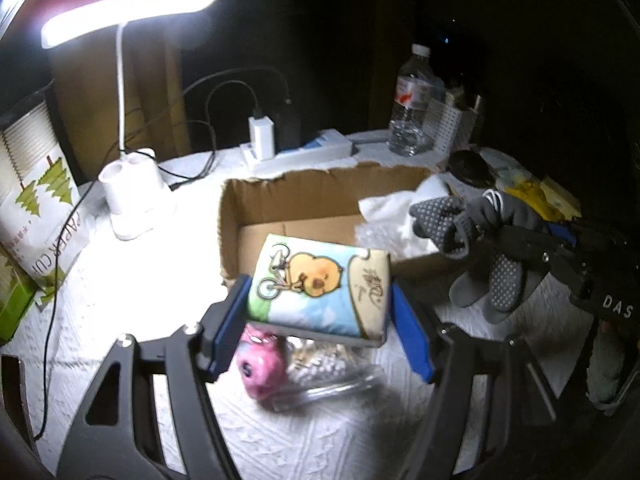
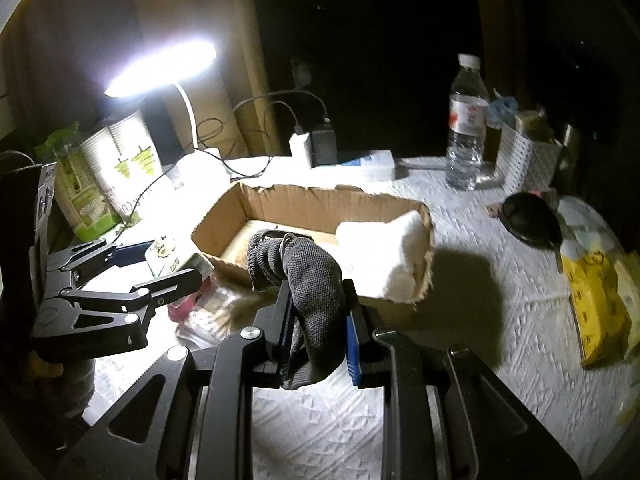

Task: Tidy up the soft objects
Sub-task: 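Lift the tissue pack toward the box with the left gripper while the right gripper holds the sock, then lower the tissue pack into the box with the left gripper while the right gripper lowers the gray sock in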

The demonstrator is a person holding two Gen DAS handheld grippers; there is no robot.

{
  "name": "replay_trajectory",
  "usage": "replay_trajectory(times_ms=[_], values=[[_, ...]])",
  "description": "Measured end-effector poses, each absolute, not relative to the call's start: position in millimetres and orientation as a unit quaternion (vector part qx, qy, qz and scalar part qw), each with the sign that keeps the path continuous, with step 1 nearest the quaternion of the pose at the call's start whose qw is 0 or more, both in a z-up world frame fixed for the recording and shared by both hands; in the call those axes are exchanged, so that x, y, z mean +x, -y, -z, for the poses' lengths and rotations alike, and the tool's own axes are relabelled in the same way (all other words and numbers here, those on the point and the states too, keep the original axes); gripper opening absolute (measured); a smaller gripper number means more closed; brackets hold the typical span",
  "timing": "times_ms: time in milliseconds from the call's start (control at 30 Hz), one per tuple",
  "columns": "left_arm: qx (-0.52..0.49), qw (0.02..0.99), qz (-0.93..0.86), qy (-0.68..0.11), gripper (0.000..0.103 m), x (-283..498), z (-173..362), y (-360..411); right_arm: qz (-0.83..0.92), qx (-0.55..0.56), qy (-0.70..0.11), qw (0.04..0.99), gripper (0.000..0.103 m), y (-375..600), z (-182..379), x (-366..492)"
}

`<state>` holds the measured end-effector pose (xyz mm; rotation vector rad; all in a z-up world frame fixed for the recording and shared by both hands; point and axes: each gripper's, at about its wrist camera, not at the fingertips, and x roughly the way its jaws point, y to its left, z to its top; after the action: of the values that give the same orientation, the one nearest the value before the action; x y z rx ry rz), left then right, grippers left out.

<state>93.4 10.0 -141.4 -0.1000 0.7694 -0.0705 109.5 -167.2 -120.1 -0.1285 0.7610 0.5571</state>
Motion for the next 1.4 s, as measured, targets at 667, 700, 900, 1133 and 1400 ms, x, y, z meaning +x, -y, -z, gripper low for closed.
replay_trajectory(times_ms=[667, 700, 900, 1133, 1400], values=[[-0.060, 0.928, 0.028, -0.367, 0.069, 142, 138, -40, -0.267, -0.075, -0.356, 0.892, 0.023, 138, 111, 162], [-0.060, 0.927, 0.029, -0.368, 0.069, 146, 139, -40, -0.265, -0.075, -0.358, 0.892, 0.023, 139, 112, 166], [-0.063, 0.922, 0.033, -0.381, 0.069, 166, 151, -36, -0.260, -0.072, -0.371, 0.889, 0.023, 142, 125, 185], [-0.062, 0.914, 0.034, -0.399, 0.069, 186, 166, -30, -0.247, -0.068, -0.403, 0.879, 0.023, 146, 153, 207], [-0.063, 0.905, 0.027, -0.419, 0.069, 204, 185, -29, -0.230, -0.077, -0.443, 0.863, 0.023, 145, 185, 227]])
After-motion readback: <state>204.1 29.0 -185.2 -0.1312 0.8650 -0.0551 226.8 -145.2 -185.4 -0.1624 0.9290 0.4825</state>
